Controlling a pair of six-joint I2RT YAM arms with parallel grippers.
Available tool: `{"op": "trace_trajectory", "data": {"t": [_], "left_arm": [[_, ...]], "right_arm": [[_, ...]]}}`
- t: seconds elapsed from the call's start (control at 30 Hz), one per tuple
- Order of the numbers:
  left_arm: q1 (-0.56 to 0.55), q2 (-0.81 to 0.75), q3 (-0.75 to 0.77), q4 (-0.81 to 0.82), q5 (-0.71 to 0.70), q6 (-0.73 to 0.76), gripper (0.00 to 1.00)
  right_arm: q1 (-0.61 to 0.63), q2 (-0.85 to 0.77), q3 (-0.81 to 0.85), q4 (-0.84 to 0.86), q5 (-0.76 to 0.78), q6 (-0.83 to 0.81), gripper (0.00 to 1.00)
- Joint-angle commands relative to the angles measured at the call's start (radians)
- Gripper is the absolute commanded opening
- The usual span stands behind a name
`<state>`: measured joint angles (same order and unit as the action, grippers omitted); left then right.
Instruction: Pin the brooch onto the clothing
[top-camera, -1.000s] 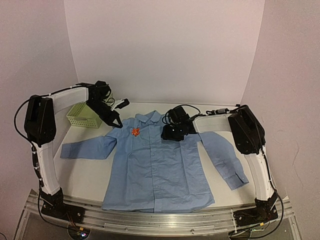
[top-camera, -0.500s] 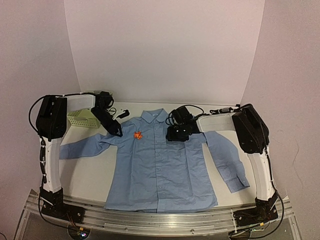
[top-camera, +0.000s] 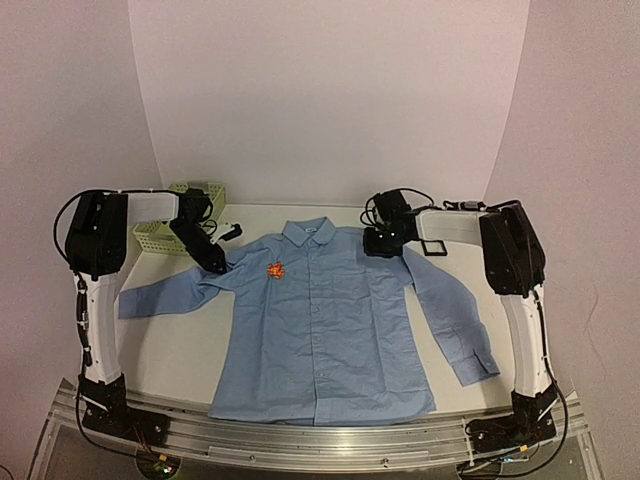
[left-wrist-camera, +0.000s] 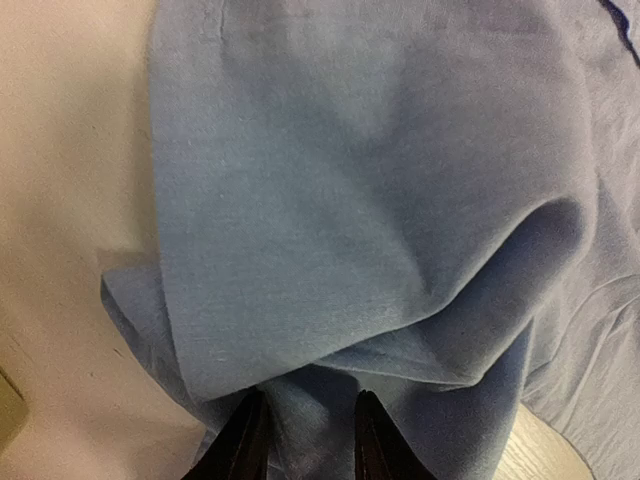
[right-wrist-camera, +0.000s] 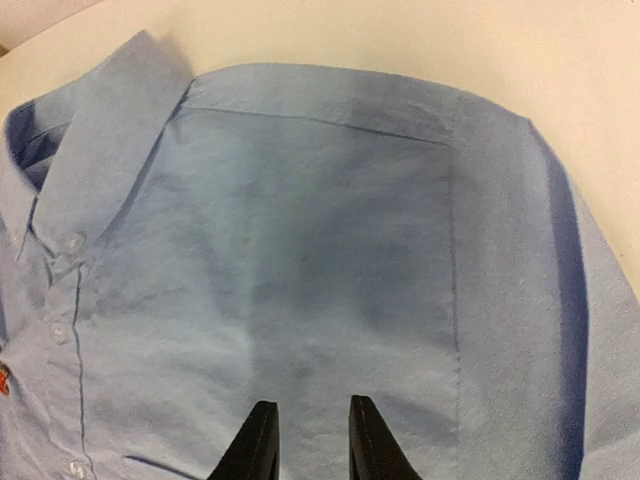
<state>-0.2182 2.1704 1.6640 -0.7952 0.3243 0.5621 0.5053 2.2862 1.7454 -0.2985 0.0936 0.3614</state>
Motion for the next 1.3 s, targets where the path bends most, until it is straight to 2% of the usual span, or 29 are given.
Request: {"op": "trace_trajectory", "data": {"t": [0.0, 0.2, 0.37, 0.63, 0.97, 1.17, 1.27], "left_arm": [[-0.01, -0.039, -0.048, 0.078, -0.065, -0.013, 0.29], [-0.002, -0.019, -0.116, 0.192, -0.216, 0.006, 0.27], [0.018, -0.018, -0.139, 0.31, -0.344, 0.056, 0.27], [0.017, -0.004, -0.117, 0.366, -0.388, 0.104, 0.28], [0.014, -0.044, -0.087, 0.311, -0.322, 0.124, 0.37], [-0.004, -0.122, -0.05, 0.242, -0.172, 0.179, 0.44], [-0.015, -0.189, -0.055, 0.199, -0.094, 0.231, 0.45]], "right_arm": [[-0.019, 0.066, 0.021, -0.013, 0.025, 0.014, 0.21], [-0.059, 0.084, -0.076, -0.019, 0.048, 0.047, 0.16], [-0.104, 0.047, -0.161, -0.024, 0.083, 0.053, 0.15], [-0.116, 0.039, -0.139, -0.037, 0.093, -0.04, 0.16], [-0.114, 0.024, -0.029, -0.049, 0.004, -0.103, 0.23], [-0.109, -0.038, 0.044, -0.052, -0.045, -0.112, 0.28], [-0.093, -0.092, 0.031, -0.059, -0.051, -0.112, 0.29]]}}
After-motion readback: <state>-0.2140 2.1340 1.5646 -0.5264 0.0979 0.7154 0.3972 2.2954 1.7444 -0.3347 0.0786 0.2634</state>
